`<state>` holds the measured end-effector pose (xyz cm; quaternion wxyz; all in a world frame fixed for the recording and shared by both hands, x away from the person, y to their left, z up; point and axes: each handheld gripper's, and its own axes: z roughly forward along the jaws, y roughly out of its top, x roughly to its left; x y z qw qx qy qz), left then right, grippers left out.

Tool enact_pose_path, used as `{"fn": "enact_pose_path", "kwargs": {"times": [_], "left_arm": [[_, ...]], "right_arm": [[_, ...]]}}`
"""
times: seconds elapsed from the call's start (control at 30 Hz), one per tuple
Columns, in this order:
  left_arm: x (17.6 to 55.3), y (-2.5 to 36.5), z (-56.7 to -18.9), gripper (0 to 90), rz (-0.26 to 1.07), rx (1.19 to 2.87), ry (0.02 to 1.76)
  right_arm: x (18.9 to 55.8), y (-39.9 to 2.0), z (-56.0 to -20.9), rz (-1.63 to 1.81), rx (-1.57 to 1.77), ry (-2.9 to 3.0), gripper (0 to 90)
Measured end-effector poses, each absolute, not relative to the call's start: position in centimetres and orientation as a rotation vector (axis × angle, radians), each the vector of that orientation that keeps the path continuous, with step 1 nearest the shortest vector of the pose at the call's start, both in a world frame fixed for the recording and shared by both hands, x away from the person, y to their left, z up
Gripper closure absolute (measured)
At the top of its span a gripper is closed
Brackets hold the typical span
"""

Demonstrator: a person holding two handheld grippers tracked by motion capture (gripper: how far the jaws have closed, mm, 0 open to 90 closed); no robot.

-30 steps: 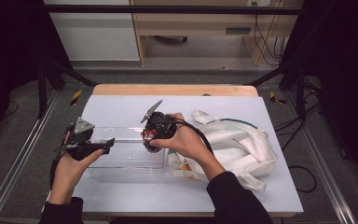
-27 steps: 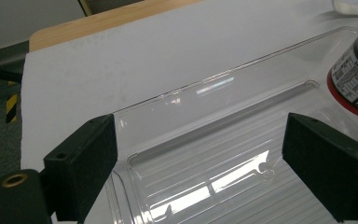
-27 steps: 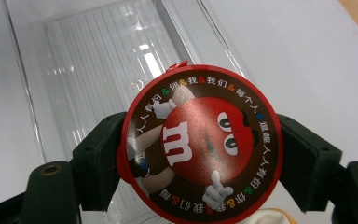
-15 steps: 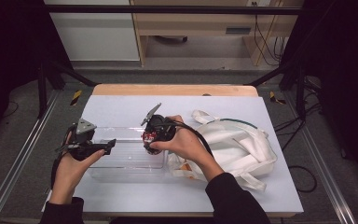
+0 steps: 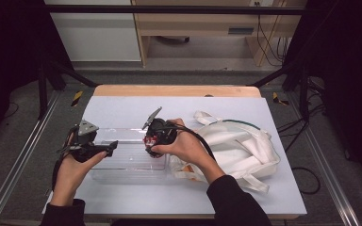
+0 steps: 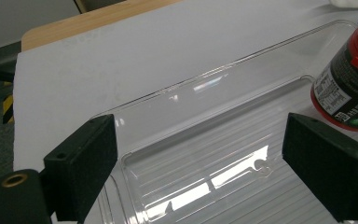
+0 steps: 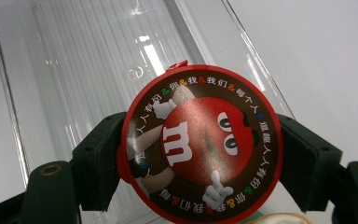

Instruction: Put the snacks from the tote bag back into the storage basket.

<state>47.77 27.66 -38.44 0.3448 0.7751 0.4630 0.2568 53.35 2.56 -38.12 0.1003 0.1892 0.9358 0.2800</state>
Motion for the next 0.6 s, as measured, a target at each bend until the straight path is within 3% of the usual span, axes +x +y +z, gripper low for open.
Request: {"fn": "enact_pose_path", "kwargs": {"times": [0.6], "left_arm": [[47.77, 27.61, -38.48, 10.2, 0.667, 2.018, 1.201]], "right_arm": [[53.51, 2.58, -38.99, 0.831, 0.582, 2.778, 24.9]]}}
